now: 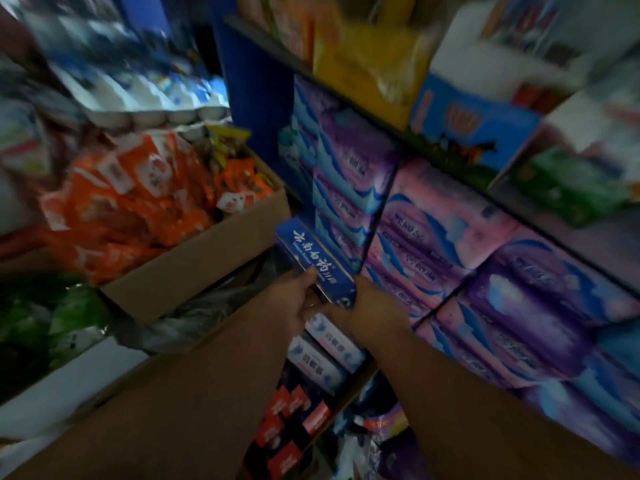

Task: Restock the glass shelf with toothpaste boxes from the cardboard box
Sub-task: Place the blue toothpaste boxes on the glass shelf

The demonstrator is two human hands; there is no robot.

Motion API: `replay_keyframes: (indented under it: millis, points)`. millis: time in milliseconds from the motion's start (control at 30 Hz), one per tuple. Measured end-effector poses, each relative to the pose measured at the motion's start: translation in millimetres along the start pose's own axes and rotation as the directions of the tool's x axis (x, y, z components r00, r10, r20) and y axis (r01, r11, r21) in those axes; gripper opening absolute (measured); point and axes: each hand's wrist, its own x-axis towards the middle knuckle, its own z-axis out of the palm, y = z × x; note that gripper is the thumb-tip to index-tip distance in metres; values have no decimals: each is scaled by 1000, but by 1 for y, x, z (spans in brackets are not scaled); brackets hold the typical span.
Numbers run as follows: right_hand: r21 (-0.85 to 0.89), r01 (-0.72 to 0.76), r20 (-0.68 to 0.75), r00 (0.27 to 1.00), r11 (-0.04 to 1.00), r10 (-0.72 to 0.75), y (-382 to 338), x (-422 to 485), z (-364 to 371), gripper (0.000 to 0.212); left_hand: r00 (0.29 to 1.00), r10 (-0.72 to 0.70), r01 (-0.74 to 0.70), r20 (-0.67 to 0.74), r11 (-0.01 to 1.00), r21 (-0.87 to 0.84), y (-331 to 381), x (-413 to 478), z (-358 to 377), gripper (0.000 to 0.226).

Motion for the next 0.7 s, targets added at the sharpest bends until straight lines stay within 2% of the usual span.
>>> replay_keyframes:
  millis: [133,200,333,500,600,667,700]
  points:
    - [273,26,-127,992,962,9,-48,-26,-63,55,989,111,-100,102,989,-106,72,-54,19,25]
    - [395,77,-166,986,915,-12,-75,-31,-94,48,975,203,-188,93,971,-147,110,-81,29,22]
    - [488,243,-301,948,838,-100,-140,-45,-161,42,922,374,-349,97,914,-207,181,-140,52,31]
    - [501,460,-473,855,733,-213,-214,-82,-236,22,729,663,-621,173,746,-242,259,-206,77,37]
    - [375,562,-623,742,737,-249,-244,-98,-280,21,602,779,-744,172,626,-232,298,-246,100,38]
    - [306,592,-702,670,746,-244,-258,-109,-312,23,503,855,-845,124,517,-136,322,-271,116,45]
    - [281,596,-729,642,752,-236,-264,-115,-329,24,428,899,-903,97,430,-4,335,-279,125,51]
